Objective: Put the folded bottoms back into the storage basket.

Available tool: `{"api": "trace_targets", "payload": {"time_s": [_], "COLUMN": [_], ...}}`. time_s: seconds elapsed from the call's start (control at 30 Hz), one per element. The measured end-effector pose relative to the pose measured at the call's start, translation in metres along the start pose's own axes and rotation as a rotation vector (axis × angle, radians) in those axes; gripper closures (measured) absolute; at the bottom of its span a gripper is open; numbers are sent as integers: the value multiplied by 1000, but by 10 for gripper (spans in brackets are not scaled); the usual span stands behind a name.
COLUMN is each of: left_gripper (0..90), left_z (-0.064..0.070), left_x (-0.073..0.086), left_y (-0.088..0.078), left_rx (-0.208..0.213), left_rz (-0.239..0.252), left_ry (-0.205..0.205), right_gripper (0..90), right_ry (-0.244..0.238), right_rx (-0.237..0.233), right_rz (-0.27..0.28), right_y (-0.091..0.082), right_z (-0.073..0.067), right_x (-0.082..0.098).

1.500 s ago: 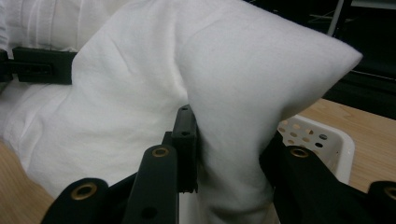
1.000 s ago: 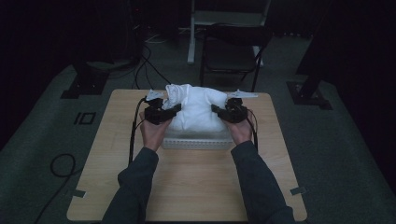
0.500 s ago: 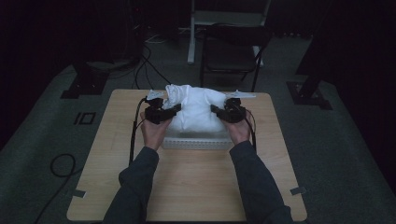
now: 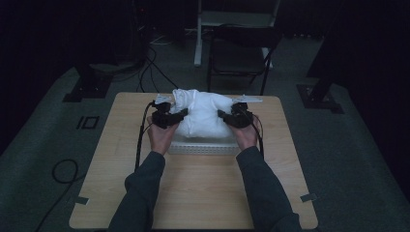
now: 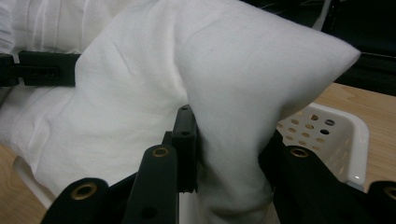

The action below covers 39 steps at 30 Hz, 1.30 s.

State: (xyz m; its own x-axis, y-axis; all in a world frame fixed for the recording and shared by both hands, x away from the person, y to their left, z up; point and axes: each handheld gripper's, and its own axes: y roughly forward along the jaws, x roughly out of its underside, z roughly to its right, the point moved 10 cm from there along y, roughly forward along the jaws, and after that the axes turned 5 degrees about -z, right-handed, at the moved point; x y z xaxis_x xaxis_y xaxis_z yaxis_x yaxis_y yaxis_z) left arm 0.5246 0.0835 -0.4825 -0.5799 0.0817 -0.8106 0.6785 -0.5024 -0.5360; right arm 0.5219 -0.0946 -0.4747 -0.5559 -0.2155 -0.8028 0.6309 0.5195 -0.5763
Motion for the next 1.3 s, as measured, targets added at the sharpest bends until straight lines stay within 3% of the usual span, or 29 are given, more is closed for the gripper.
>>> {"api": "trace_targets", "payload": {"time_s": [1.3], "left_gripper": [540], "left_z": [-3], "left_x": [19], "left_y": [27], "left_rx": [-66], "left_rz": [-61], "left_ry": [3], "right_gripper": [698], "right_ry": [36], "right_rx": [31], "right_rz": [-55], "right_y": [22], "right_z": [15], "right_x": [24]}}
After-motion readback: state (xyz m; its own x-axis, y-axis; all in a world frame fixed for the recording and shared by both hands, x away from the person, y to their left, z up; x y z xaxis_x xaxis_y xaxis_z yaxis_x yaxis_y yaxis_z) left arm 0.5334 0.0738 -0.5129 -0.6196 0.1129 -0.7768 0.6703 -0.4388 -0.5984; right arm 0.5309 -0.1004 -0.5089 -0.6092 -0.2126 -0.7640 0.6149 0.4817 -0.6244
